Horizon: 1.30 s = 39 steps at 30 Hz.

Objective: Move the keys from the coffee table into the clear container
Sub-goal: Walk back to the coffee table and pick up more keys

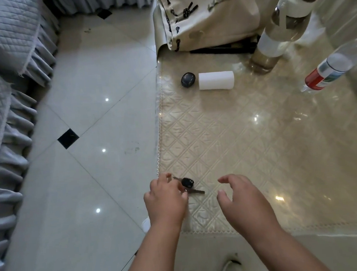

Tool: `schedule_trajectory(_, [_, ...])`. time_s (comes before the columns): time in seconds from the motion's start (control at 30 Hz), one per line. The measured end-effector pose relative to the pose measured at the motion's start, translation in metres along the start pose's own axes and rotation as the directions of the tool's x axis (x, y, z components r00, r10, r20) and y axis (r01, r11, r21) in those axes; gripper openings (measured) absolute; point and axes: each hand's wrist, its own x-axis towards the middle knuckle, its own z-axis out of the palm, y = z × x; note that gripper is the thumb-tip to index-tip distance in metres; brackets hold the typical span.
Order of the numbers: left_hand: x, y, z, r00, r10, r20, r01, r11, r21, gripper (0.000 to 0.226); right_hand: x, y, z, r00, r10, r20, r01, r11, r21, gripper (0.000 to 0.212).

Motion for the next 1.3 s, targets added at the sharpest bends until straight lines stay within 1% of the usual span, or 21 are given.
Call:
schedule_trajectory(0.1, [-0.001,0.0,0.003,0.997,0.063,-0.044,-0.058,0.993,0.099,0.025,0.007,-0.001,0.005,1.0,0.004,-0.006,-0.004,1.0,0.019,0.031])
schedule_trajectory(0.17, [-0.004,-0.002,0.005,0.997,0.063,-0.041,-0.059,0.993,0.104,0.026,0.011,-0.002,0.009,1.0,0.006,-0.006,-0.006,1.0,0.031,0.031])
schedule_trajectory(0.27, [-0.009,-0.005,0.001,0.999,0.02,-0.046,-0.02,1.0,-0.004,0.024,0.015,-0.004,0.013,1.0,0.005,-0.012,-0.005,0.999,0.041,0.029])
schedule_trajectory(0.43, [-0.025,-0.014,-0.028,0.991,0.0,-0.137,-0.022,0.987,-0.161,0.012,0.025,-0.011,0.023,0.999,-0.012,-0.03,0.012,0.999,0.031,0.027])
schedule_trajectory(0.67, [-0.025,-0.018,-0.072,0.969,0.016,-0.248,-0.082,0.962,-0.26,0.004,0.044,-0.023,0.052,0.998,-0.055,-0.038,0.054,0.998,-0.031,0.027])
schedule_trajectory(0.77, [-0.021,-0.017,-0.079,0.967,0.022,-0.255,-0.104,0.944,-0.313,0.003,0.051,-0.029,0.068,0.998,-0.058,-0.026,0.055,0.995,-0.085,0.032])
schedule_trajectory(0.87, [-0.019,-0.018,-0.081,0.966,0.024,-0.256,-0.114,0.933,-0.34,0.003,0.053,-0.034,0.083,0.998,-0.057,-0.011,0.054,0.984,-0.171,0.032])
schedule_trajectory(0.97, [-0.018,-0.02,-0.084,0.965,0.028,-0.261,-0.119,0.932,-0.342,0.003,0.051,-0.035,0.091,0.998,-0.053,-0.035,0.044,0.973,-0.226,0.027])
schedule_trajectory(1.1, [-0.018,-0.019,-0.089,0.966,0.044,-0.256,-0.134,0.93,-0.343,0.005,0.05,-0.037,0.095,0.995,-0.043,-0.085,0.022,0.973,-0.231,0.018])
schedule_trajectory(1.2, [-0.019,-0.019,-0.098,0.961,0.058,-0.271,-0.152,0.928,-0.341,0.006,0.05,-0.041,0.092,0.998,-0.027,-0.064,0.012,0.976,-0.218,0.011])
schedule_trajectory(1.3, [-0.02,-0.016,-0.111,0.956,0.061,-0.286,-0.157,0.932,-0.328,0.006,0.049,-0.049,0.078,0.997,-0.047,-0.068,0.027,0.965,-0.262,0.012])
